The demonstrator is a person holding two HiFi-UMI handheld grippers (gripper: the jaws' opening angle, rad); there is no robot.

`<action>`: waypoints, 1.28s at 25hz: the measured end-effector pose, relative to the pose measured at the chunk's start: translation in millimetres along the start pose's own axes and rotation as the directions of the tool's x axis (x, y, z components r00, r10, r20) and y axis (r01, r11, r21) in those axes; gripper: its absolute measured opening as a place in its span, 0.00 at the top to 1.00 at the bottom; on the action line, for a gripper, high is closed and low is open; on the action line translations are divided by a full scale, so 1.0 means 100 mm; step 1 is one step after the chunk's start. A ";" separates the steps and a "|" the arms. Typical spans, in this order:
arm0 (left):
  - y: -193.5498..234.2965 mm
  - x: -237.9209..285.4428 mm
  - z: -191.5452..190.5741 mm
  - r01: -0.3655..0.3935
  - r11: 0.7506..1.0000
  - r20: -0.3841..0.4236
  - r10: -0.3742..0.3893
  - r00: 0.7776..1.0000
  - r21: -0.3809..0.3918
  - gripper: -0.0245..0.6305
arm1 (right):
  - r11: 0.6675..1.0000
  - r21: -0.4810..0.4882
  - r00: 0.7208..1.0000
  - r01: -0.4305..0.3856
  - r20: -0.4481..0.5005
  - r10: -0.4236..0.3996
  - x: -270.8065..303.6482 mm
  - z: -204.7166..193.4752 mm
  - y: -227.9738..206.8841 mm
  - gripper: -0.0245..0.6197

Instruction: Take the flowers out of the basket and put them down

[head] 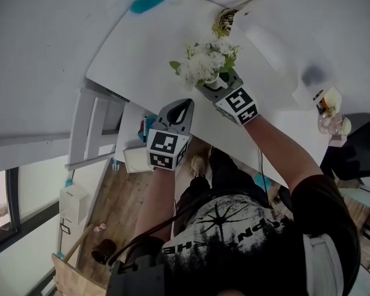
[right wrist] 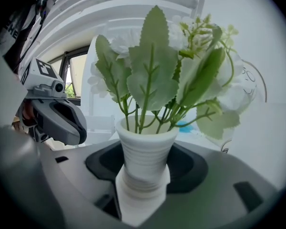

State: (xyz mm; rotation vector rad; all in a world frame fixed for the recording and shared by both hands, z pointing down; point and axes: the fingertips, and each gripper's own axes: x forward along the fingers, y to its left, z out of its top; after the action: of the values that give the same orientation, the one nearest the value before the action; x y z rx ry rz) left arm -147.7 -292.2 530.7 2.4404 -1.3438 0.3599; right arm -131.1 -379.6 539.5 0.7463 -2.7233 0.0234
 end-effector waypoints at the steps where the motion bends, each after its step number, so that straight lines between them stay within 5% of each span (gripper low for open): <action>1: -0.01 0.01 -0.01 0.002 1.000 -0.001 -0.002 1.000 -0.001 0.95 | 1.000 0.003 1.000 0.000 0.001 0.000 0.00 0.00 0.00 0.57; 12: -0.17 0.07 -0.09 0.039 0.999 -0.020 -0.039 0.999 -0.023 0.95 | 1.000 0.022 1.000 -0.002 -0.016 0.002 0.07 -0.01 -0.02 0.57; 17: -0.10 0.05 -0.04 0.044 0.995 0.014 -0.043 0.999 -0.092 0.95 | 0.999 0.034 0.999 0.003 -0.033 -0.002 0.07 -0.06 -0.02 0.54; 32: -0.23 -0.14 0.20 0.080 0.996 0.048 -0.079 0.996 -0.027 0.95 | 0.990 0.083 0.993 0.114 -0.045 -0.111 -0.53 0.01 -0.02 0.54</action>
State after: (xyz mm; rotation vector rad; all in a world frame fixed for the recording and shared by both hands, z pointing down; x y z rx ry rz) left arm -134.0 -277.8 503.4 2.4837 -1.2568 0.2633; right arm -86.7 -355.5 522.5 0.9128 -2.6519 0.1279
